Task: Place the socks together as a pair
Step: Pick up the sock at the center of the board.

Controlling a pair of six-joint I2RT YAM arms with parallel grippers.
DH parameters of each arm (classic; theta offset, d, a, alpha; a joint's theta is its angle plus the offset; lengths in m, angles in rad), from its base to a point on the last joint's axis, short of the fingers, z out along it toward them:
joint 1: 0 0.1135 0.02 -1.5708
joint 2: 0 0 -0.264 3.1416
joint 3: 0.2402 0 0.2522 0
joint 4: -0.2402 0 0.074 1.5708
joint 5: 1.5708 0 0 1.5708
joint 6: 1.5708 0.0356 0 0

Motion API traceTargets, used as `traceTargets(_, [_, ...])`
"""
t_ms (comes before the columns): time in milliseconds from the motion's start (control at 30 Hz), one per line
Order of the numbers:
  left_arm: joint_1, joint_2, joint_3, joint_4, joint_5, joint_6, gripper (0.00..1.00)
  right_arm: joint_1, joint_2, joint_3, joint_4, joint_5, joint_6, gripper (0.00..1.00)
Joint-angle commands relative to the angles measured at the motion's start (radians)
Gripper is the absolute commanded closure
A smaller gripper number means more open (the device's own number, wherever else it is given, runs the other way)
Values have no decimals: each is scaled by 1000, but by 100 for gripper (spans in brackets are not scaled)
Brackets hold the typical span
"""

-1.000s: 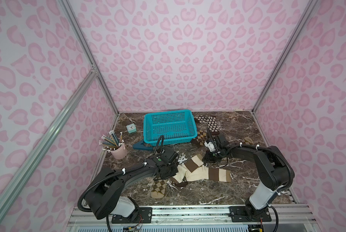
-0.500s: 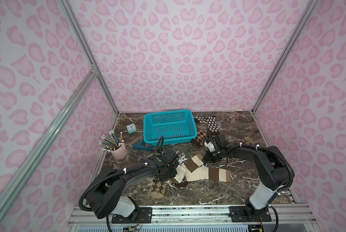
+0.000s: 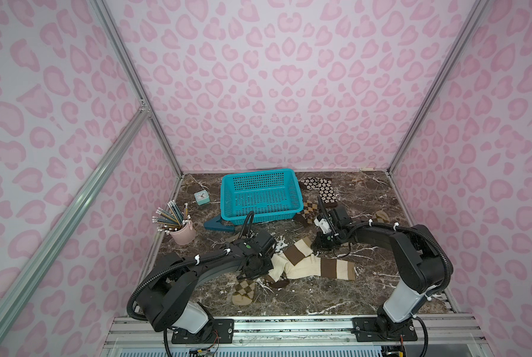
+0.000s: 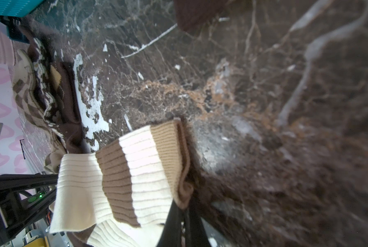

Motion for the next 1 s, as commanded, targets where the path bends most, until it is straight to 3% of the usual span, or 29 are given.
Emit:
traceTargets(0, [-2, -4, 10, 31, -4, 11, 95, 2, -10, -3, -15, 2, -9, 100])
traceTargets(333, [-8, -87, 92, -48, -7, 42, 96, -3, -85, 19, -88, 2, 3, 100])
traceTargets(600, [-8, -138, 242, -122, -33, 93, 96, -31, -279, 76, -285, 9, 18, 100])
traceTargets(967, [-43, 7, 404, -21, 0, 200, 97, -242, -625, 36, -590, 82, -11, 100])
